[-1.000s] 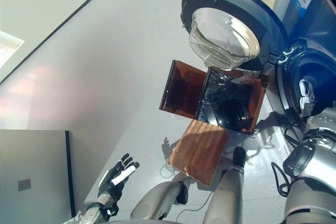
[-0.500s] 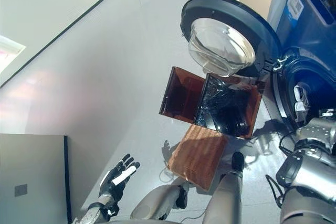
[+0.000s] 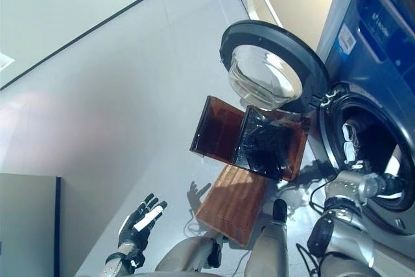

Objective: Pick up the clothes and place them into the washing machine

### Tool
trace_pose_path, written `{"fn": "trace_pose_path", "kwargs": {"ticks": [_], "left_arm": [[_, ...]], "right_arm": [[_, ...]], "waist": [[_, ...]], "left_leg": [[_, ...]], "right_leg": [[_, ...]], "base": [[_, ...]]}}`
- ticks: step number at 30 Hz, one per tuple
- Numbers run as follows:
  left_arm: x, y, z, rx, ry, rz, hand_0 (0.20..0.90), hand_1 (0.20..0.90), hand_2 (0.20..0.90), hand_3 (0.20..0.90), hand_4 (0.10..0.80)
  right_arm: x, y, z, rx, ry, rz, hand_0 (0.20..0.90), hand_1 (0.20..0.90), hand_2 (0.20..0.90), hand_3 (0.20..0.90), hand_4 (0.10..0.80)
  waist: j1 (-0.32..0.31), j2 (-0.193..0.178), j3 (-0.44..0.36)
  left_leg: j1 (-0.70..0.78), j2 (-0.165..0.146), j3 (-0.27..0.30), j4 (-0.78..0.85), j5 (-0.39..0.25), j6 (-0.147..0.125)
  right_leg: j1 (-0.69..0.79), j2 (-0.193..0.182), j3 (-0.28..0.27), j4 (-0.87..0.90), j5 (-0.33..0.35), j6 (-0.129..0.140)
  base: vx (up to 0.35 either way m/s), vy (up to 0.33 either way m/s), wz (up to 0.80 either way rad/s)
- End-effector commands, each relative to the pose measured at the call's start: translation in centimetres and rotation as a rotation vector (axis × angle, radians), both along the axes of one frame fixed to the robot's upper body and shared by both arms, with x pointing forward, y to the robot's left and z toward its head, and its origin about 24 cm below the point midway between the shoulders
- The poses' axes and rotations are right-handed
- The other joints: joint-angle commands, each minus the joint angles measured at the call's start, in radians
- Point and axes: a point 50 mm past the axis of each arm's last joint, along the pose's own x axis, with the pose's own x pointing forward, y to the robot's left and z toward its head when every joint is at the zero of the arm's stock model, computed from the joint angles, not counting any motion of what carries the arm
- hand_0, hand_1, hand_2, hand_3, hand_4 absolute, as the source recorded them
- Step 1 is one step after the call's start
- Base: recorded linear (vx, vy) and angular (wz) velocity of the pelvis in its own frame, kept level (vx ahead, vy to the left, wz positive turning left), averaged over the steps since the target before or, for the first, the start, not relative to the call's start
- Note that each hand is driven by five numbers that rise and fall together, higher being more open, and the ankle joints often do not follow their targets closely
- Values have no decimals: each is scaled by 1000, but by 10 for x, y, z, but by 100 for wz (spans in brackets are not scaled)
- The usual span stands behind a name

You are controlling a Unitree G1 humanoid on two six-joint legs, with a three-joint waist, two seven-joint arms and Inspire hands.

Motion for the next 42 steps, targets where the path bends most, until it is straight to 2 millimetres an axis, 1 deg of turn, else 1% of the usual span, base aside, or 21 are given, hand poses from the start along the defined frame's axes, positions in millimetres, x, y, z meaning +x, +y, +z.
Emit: {"fn": "trace_pose_path", "kwargs": {"ticks": [1, 2, 3, 5, 8, 9, 10, 12, 15, 16, 17, 19, 21, 25, 26, 27, 30, 33, 34, 36, 42], "left_arm": [[-11, 26, 1, 87, -3, 68, 900, 900, 900, 900, 800], [-11, 26, 1, 87, -3, 68, 900, 900, 900, 900, 800], [-12, 28, 2, 94, -5, 75, 900, 900, 900, 900, 800], [-13, 31, 3, 102, -6, 82, 900, 900, 900, 900, 800], [-12, 35, 5, 110, -20, 97, 900, 900, 900, 900, 800], [-12, 35, 5, 110, -20, 98, 900, 900, 900, 900, 800], [-11, 38, 7, 115, -33, 107, 900, 900, 900, 900, 800], [-11, 40, 8, 119, -43, 122, 900, 900, 900, 900, 800], [-12, 45, 9, 141, -42, 132, 900, 900, 900, 900, 800], [-13, 45, 9, 142, -41, 132, 900, 900, 900, 900, 800], [-12, 49, 11, 157, -48, 133, 900, 900, 900, 900, 800], [-11, 51, 12, 163, -50, 135, 900, 900, 900, 900, 800], [-9, 53, 14, 170, -62, 133, 900, 900, 900, 900, 800], [-7, 58, 12, 235, -33, 117, 900, 900, 900, 900, 800], [-7, 58, 12, 235, -32, 118, 900, 900, 900, 900, 800], [-3, 60, 15, 232, -52, 142, 900, 900, 900, 900, 800], [2, 61, 17, 219, -70, 168, 900, 900, 900, 900, 800], [3, 63, 16, 217, -64, 197, 900, 900, 900, 900, 800], [1, 64, 13, 218, -46, 204, 900, 900, 900, 900, 800], [0, 64, 12, 220, -34, 202, 900, 900, 900, 900, 800], [-14, 65, -2, 306, 90, 137, 900, 900, 900, 900, 800]], "right_arm": [[-29, -17, 0, -150, 65, -65, 900, 900, 900, 900, 800], [-29, -17, 0, -149, 65, -65, 900, 900, 900, 900, 800], [-29, -10, -8, -135, 72, -41, 900, 900, 900, 900, 800], [-30, -3, -16, -138, 98, 1, 900, 900, 900, 900, 800], [-32, 7, -29, -171, 189, 115, 900, 900, 900, 900, 800], [-32, 7, -29, -171, 189, 115, 900, 900, 900, 900, 800], [-32, 14, -35, -195, 237, 188, 900, 900, 900, 900, 800], [-34, 20, -41, -210, 265, 242, 900, 900, 900, 900, 800], [-41, 23, -49, -223, 315, 291, 900, 900, 900, 900, 800], [-41, 24, -49, -223, 316, 291, 900, 900, 900, 900, 800], [-44, 22, -51, -253, 366, 341, 900, 900, 900, 900, 800], [-46, 20, -52, -261, 397, 354, 900, 900, 900, 900, 800], [-48, 20, -57, -312, 503, 456, 900, 900, 900, 900, 800], [-42, 29, -59, -469, 669, 690, 900, 900, 900, 900, 800], [-42, 29, -59, -469, 669, 690, 900, 900, 900, 900, 800], [-42, 36, -64, -492, 699, 768, 900, 900, 900, 900, 800], [-46, 45, -74, -454, 696, 810, 900, 900, 900, 900, 800], [-48, 53, -77, -451, 667, 826, 900, 900, 900, 900, 800], [-52, 59, -82, -434, 647, 849, 900, 900, 900, 900, 800], [-57, 62, -86, -426, 659, 869, 900, 900, 900, 900, 800], [-75, 74, -96, -510, 764, 1006, 900, 900, 900, 900, 800]], "waist": [[-5, -29, -73], [-5, -29, -73], [-4, -35, -79], [-5, -44, -83], [-7, -58, -86], [-7, -58, -86], [-10, -70, -86], [-12, -83, -90], [-15, -104, -100], [-15, -105, -100], [-14, -120, -108], [-13, -127, -113], [-5, -152, -129], [-11, -186, -145], [-11, -186, -144], [-13, -203, -156], [-13, -222, -175], [-16, -235, -188], [-19, -245, -197], [-21, -251, -202], [-36, -278, -233]], "left_leg": [[-5, -53, -25, -9, -24, -33], [-4, -53, -25, -9, -24, -33], [-3, -54, -23, -9, -27, -31], [-1, -55, -21, -9, -29, -29], [5, -55, -17, -9, -32, -28], [5, -55, -17, -9, -32, -28], [9, -52, -13, -9, -32, -28], [14, -49, -10, -9, -33, -29], [25, -46, -11, -9, -37, -29], [25, -46, -11, -9, -37, -29], [35, -44, -11, -9, -40, -30], [42, -41, -10, -9, -42, -31], [55, -36, -10, -9, -44, -35], [79, -23, 1, -9, -47, -40], [80, -23, 1, -9, -47, -40], [95, -17, 5, -9, -50, -41], [115, -11, 13, -9, -55, -41], [127, -7, 22, -9, -58, -41], [139, -3, 28, -9, -60, -41], [147, -1, 32, -9, -61, -42], [180, 11, 50, -9, -66, -44]], "right_leg": [[154, 6, -83, -208, 46, -23], [154, 6, -83, -210, 47, -23], [160, 6, -81, -219, 53, -21], [163, 5, -79, -225, 59, -19], [169, 5, -76, -232, 69, -16], [169, 5, -76, -233, 69, -16], [172, 8, -72, -235, 73, -16], [178, 10, -72, -240, 75, -15], [193, 14, -72, -245, 77, -14], [194, 14, -72, -246, 77, -14], [209, 16, -76, -250, 76, -13], [217, 18, -78, -256, 77, -13], [237, 23, -82, -268, 81, -12], [258, 34, -76, -270, 84, -12], [260, 34, -76, -270, 84, -12], [272, 39, -70, -270, 83, -12], [291, 48, -63, -279, 85, -11], [295, 55, -53, -279, 85, -11], [303, 60, -46, -276, 83, -13], [310, 63, -42, -276, 83, -14], [335, 80, -23, -284, 85, -13]], "base": [[8, 26, -4], [18, 29, -5], [13, 20, -4], [11, 27, -4], [2, 17, -5], [-1, 3, -6], [3, 0, -6], [11, -7, -7], [0, 0, 0], [37, -20, 2], [41, -26, 1], [34, -29, 0], [30, -46, -2], [14, -30, -6], [15, -27, -12], [25, -29, -14], [16, -24, -18], [5, -17, -17], [4, -14, -11], [3, -15, -10], [-20, -16, -12]]}}
